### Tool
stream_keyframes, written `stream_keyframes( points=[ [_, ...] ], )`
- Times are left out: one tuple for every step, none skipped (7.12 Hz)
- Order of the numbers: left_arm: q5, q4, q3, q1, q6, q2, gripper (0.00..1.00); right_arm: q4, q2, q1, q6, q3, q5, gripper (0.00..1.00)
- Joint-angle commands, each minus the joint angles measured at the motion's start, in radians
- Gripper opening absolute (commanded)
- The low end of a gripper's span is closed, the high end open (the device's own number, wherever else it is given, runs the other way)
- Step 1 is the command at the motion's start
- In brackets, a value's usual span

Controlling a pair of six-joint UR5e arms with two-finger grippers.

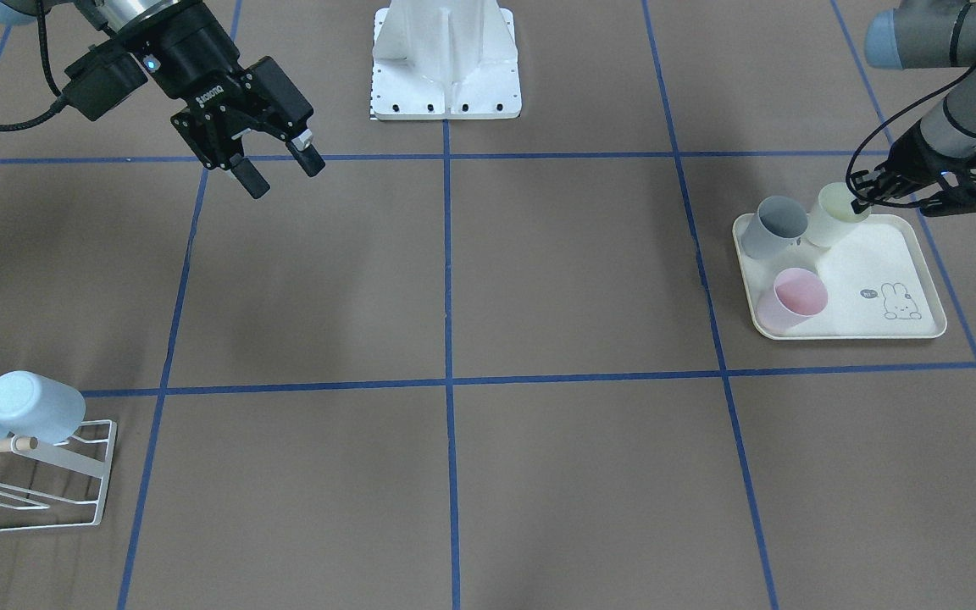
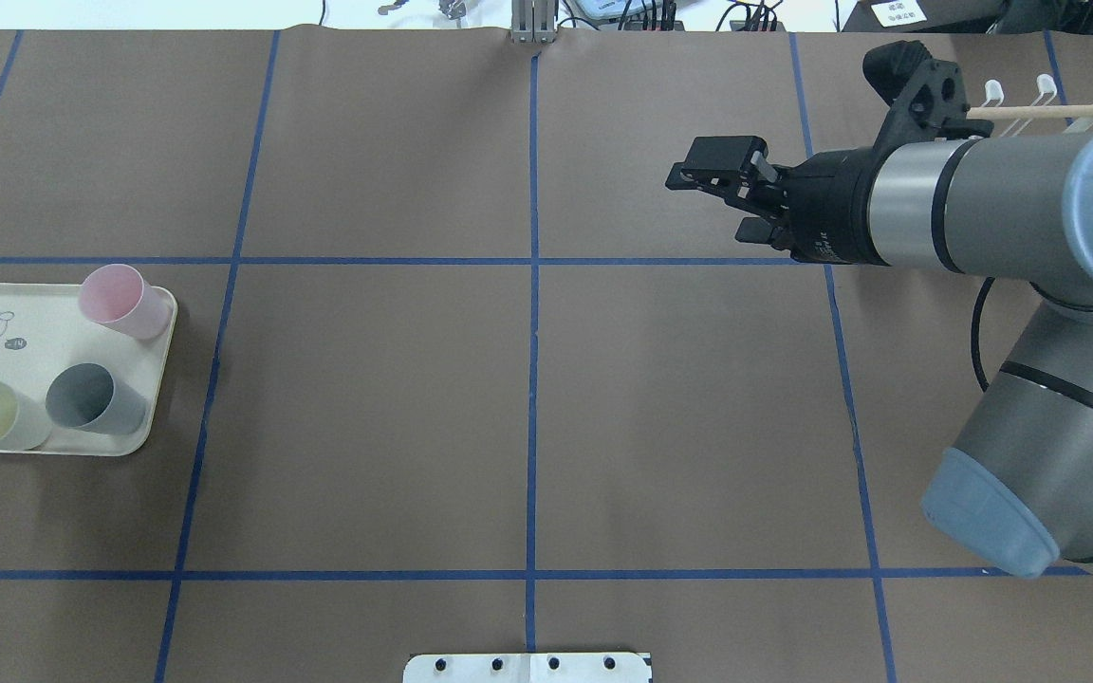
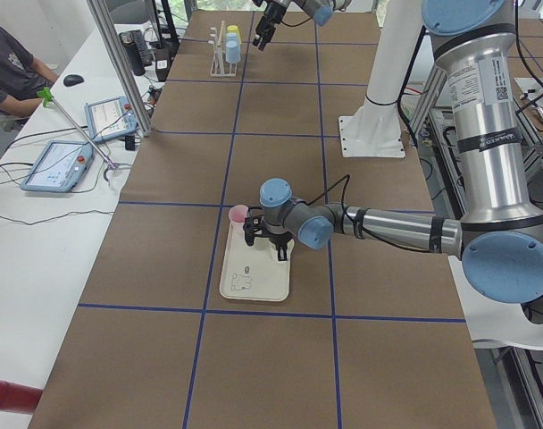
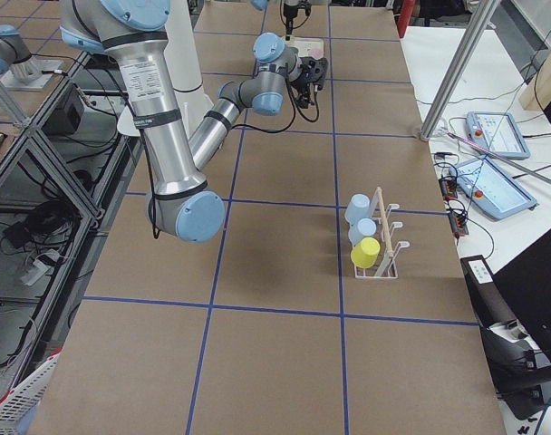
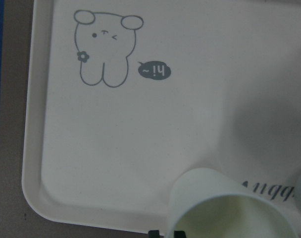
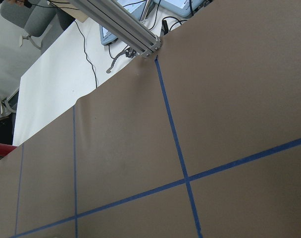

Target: Transfer IKEA cup to right arm and place on rack

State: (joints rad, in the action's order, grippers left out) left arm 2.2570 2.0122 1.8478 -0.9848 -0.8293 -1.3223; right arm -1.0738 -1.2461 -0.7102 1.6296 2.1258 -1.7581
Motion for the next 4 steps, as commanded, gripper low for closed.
stream_keyframes(
  points=[
    [0.061, -0.025, 0.077, -0.108, 0.001, 0.049, 0.0, 0.0, 0.005, 0.0, 0.001, 0.0, 0.0, 1.0],
    [0.094, -0.14, 0.124, -0.153, 0.051, 0.048, 0.0, 0.0, 0.005, 0.0, 0.001, 0.0, 0.0, 1.0],
    [0.093, -0.324, 0.186, -0.21, 0.182, 0.016, 0.0, 0.0, 0.005, 0.0, 0.001, 0.0, 0.0, 1.0],
    [0.092, -0.522, 0.212, -0.286, 0.266, -0.1, 0.0, 0.0, 0.007, 0.0, 0.001, 0.0, 0.0, 1.0]
  ],
)
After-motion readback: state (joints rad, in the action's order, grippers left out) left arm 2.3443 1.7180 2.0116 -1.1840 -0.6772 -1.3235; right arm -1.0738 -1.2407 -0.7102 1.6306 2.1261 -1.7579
